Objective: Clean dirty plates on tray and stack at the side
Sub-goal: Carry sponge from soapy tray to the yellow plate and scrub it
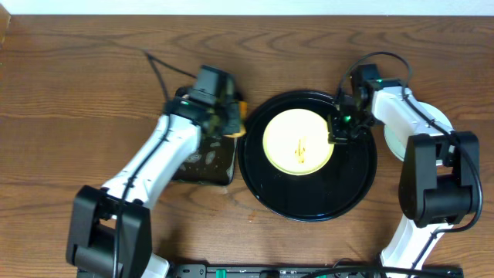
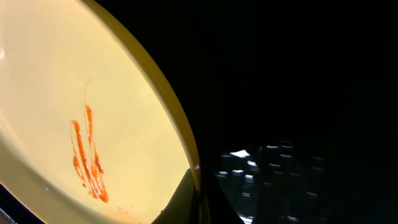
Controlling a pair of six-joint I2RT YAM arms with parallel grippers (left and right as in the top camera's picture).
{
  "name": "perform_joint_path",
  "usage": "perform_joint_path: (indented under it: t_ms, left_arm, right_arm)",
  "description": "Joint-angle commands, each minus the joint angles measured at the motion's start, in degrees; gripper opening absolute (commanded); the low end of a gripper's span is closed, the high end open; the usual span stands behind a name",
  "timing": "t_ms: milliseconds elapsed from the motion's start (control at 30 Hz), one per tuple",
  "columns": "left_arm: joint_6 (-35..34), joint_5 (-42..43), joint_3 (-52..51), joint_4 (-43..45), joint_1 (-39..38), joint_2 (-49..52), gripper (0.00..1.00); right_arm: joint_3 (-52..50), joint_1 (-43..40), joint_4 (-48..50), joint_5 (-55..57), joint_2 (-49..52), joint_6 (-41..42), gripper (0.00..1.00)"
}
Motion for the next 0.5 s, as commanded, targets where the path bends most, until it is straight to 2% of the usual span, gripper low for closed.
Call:
perform_joint_path:
  t_ms: [0,200,467]
  left_arm:
    - [1.1,2.6,-0.2,3.7,-6.2,1.7,0.08]
    - [-4.5,2.6,-0.2,9.5,-13.8,6.8,0.07]
    - [-12.1,2.6,-0.2,14.2,-19.0,10.8,0.07]
  right_arm:
    - [-0.1,2.1,-0.1,-0.3,-1.5,-0.7,0.01]
    - [-0.2,2.7,-0.5,-0.2,-1.5,0.2,0.01]
    - [-0.2,2.9,-0.6,-0.2,-1.5,0.2,0.01]
